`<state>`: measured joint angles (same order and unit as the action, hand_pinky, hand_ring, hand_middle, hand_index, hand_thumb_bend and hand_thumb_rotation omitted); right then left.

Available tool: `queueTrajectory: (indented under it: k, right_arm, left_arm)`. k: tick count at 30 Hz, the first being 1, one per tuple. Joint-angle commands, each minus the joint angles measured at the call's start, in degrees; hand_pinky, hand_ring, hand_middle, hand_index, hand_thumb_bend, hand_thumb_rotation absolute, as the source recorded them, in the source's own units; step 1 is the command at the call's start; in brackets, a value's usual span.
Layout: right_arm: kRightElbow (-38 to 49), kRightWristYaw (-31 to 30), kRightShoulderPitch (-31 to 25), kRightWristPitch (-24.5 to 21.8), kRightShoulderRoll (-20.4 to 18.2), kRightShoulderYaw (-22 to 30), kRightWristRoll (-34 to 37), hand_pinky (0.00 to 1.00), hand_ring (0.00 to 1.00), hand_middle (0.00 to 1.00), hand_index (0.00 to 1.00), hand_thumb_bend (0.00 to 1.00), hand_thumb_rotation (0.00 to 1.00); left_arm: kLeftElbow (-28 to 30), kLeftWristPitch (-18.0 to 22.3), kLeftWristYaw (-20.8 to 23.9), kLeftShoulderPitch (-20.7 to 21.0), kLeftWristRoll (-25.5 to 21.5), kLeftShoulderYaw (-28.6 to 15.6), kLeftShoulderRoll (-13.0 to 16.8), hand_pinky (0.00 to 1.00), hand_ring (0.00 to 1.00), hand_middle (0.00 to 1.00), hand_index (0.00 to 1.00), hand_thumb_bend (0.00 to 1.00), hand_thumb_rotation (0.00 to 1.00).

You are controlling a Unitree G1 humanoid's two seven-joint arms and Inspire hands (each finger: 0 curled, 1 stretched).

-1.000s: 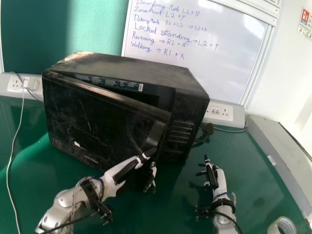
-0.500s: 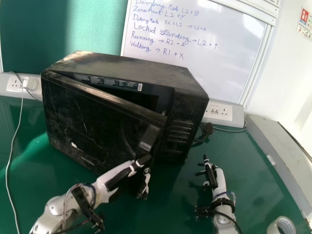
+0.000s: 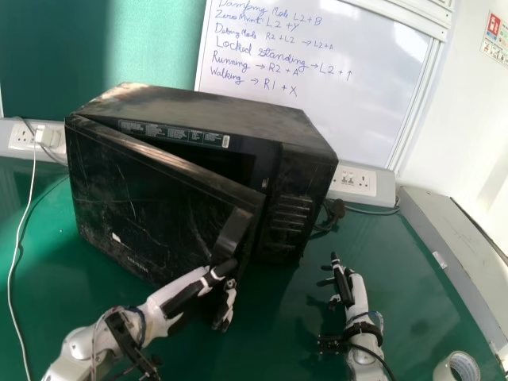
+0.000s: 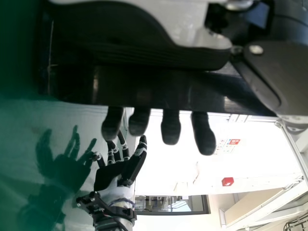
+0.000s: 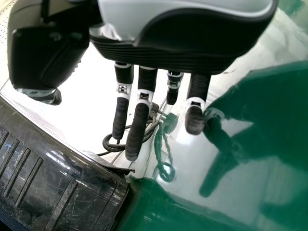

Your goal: Open the door of oven

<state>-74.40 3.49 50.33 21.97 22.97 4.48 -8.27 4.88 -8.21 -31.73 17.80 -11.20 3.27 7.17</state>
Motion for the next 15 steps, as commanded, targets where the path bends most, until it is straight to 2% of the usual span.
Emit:
queueTrajectory:
  k: [1,7,15]
  right_arm:
    - [-1.2,-0.3,-1.1,-1.7,0.4,0.3,-0.1,0.2,0.24,0.36,0.6,0.75,0.77]
    - [-1.2,-1.2,-0.9,-2.1,0.6,0.6,0.3,0.19,0.24,0.35,0.61,0.77,0.77]
    - [-1.2,-1.0,-0.9,-1.9,0.5,0.9,0.3,0.19,0.23,0.35,0.61,0.76,0.77]
  left_arm:
    - [3.8,0.2,0.8,-0.3,-3.2,-2.7,0.5,0.0,0.04,0.09,0.1,0.82,0.79]
    - [5.2,-1.4,0.3,-1.0,-5.0,-3.6,2.2,0.0,0.03,0.08,0.07,0.84,0.79]
    - [8.0,-1.3,1.2,-2.7,-5.7,-4.7,3.0,0.0,0.03,0.07,0.07,0.74,0.85]
